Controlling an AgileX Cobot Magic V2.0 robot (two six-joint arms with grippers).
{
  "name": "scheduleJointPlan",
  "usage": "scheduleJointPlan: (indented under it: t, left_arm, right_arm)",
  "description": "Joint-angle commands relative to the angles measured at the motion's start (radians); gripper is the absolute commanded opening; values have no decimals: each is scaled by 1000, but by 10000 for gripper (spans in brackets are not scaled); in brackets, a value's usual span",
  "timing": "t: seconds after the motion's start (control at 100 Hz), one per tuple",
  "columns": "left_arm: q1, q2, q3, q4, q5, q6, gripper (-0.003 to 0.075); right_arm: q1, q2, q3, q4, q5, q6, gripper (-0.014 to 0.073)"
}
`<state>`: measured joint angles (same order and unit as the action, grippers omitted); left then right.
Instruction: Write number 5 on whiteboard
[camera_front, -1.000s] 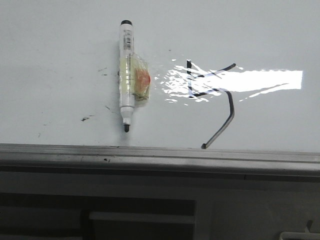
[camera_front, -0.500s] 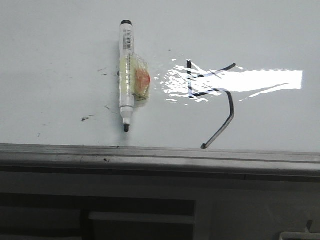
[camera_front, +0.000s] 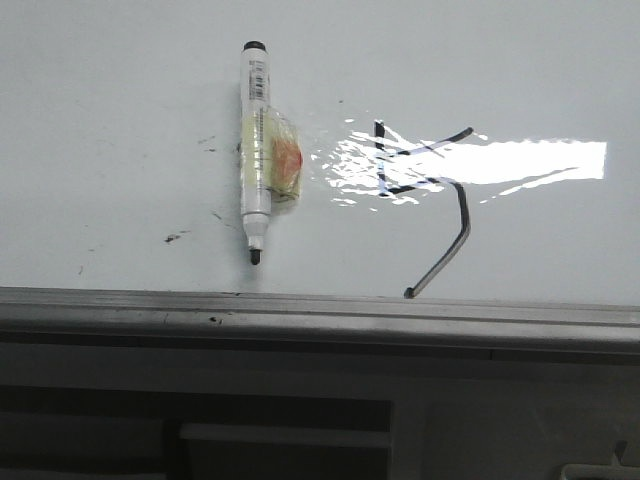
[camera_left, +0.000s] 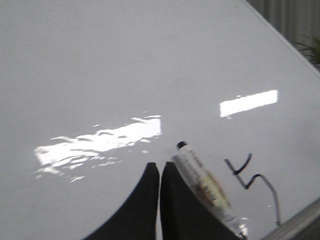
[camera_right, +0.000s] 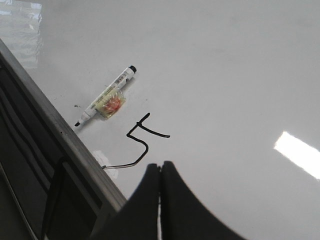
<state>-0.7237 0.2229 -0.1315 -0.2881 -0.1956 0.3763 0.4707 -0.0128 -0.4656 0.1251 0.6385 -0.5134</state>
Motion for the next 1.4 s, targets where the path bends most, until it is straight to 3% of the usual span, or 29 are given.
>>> scheduleJointPlan:
  t: [0.0, 0.27, 0.54, 0.58, 1.39]
  left_arm:
    - [84, -58, 32, 21, -72, -12, -20]
    - [380, -125, 127, 99, 81, -180, -20]
    - [573, -218, 139, 150, 422, -180, -20]
    - [585, -249, 139, 154, 469, -180, -20]
    - [603, -252, 156, 156, 439, -180, -20]
  right_arm:
    - [-5, 10, -21, -7, -74, 5, -63]
    - [-5, 10, -21, -7, -74, 5, -63]
    - [-5, 10, -21, -7, -74, 5, -63]
    - [-5, 10, -21, -7, -74, 5, -63]
    - [-5, 10, -21, -7, -74, 5, -63]
